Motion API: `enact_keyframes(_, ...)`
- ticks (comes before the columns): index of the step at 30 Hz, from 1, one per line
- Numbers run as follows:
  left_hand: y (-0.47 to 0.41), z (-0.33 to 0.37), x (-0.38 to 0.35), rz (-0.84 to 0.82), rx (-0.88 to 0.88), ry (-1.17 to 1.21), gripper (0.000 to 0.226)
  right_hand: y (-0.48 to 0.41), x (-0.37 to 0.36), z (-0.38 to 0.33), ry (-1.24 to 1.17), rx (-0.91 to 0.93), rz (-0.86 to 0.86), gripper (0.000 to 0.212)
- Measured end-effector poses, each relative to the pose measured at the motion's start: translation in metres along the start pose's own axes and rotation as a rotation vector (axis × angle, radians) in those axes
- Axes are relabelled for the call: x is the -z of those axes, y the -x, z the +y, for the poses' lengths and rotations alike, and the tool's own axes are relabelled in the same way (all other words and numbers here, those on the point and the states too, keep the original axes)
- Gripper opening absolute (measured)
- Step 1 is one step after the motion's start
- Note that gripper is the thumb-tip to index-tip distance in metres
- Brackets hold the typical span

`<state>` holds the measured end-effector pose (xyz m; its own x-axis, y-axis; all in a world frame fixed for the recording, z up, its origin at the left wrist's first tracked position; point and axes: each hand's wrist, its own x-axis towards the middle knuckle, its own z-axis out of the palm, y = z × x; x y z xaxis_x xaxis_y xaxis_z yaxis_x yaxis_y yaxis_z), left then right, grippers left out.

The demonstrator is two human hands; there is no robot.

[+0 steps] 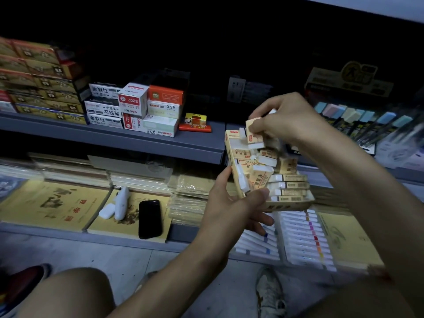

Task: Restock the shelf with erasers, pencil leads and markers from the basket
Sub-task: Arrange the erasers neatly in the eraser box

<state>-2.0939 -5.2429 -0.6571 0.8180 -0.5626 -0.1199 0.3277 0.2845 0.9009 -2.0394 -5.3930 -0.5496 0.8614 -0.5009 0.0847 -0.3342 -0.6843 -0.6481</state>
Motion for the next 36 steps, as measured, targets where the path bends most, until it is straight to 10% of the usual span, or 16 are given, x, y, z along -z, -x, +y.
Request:
enact_keyframes(21, 0.000, -0.001, 0.001, -0.007, -0.013, -0.012, 0.054, 0.014, -0.013, 0.021, 0.272, 0.130, 0.142, 0.018)
enact_keyframes(36, 0.001, 0.001, 0.000, -0.012, -0.009, -0.010, 0.051, 0.009, 0.005, 0.025, 0.425, 0.320, -0.128, 0.033)
